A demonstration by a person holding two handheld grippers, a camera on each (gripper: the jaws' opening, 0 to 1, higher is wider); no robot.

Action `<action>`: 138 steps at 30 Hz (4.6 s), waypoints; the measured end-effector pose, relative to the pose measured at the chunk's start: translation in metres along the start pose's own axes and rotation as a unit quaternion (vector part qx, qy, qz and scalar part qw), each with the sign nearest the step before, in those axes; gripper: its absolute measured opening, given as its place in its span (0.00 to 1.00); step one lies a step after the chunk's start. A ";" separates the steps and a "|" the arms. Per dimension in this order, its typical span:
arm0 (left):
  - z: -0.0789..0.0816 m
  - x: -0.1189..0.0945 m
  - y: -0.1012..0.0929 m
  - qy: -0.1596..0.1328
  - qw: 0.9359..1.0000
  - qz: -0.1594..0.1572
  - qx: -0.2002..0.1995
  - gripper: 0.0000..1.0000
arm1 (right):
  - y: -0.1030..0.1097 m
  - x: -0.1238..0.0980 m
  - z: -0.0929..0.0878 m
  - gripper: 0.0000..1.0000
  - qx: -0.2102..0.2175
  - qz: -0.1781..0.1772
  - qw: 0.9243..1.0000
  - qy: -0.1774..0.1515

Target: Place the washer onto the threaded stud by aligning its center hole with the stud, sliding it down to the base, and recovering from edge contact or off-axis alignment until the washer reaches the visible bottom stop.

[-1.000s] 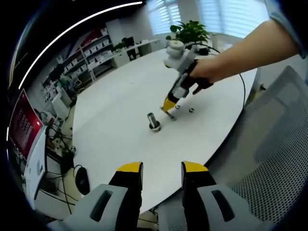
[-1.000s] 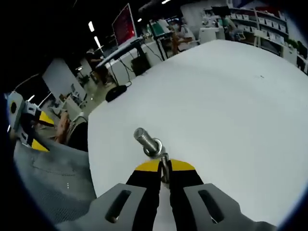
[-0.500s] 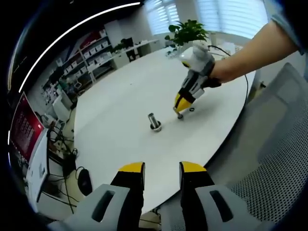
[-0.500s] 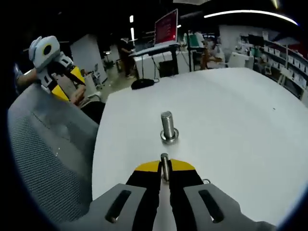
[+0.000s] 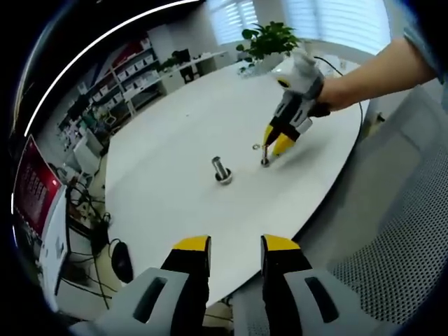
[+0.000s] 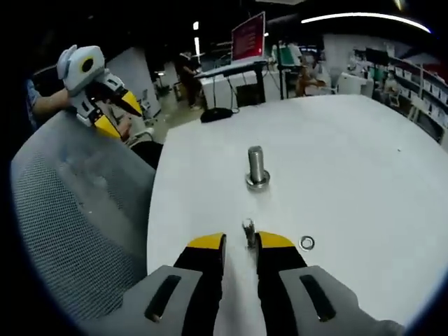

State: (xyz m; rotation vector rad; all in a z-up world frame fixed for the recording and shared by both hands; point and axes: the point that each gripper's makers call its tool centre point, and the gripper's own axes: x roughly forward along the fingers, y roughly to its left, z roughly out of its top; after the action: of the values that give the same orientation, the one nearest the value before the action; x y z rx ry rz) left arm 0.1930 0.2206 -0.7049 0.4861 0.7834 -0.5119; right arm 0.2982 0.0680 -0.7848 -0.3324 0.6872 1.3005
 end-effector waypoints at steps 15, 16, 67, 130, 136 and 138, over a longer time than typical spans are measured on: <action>0.002 -0.001 0.001 -0.006 1.000 0.002 -0.001 0.26 | -0.033 -0.001 -0.054 0.14 -0.081 -0.024 0.977 0.195; 0.002 -0.002 0.001 -0.006 1.000 0.002 -0.001 0.26 | -0.034 0.000 -0.054 0.14 -0.088 -0.027 0.976 0.199; 0.005 -0.002 0.001 -0.015 1.000 0.002 -0.004 0.26 | -0.044 0.036 -0.037 0.17 -0.125 -0.010 0.961 0.247; 0.006 -0.002 0.001 -0.016 1.000 0.001 -0.004 0.26 | -0.020 0.044 -0.023 0.18 -0.098 -0.001 0.970 0.223; 0.006 -0.002 0.001 -0.018 1.000 0.001 -0.005 0.26 | -0.033 0.029 -0.021 0.24 -0.095 -0.023 0.974 0.205; 0.006 -0.002 0.001 -0.018 1.000 0.001 -0.004 0.26 | -0.047 0.021 -0.025 0.24 -0.078 -0.047 0.974 0.208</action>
State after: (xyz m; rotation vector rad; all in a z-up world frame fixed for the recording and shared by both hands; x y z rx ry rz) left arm 0.1958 0.2181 -0.6992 0.4685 0.7508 -0.5148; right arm 0.3389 0.0577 -0.8242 -0.7720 0.9097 1.2079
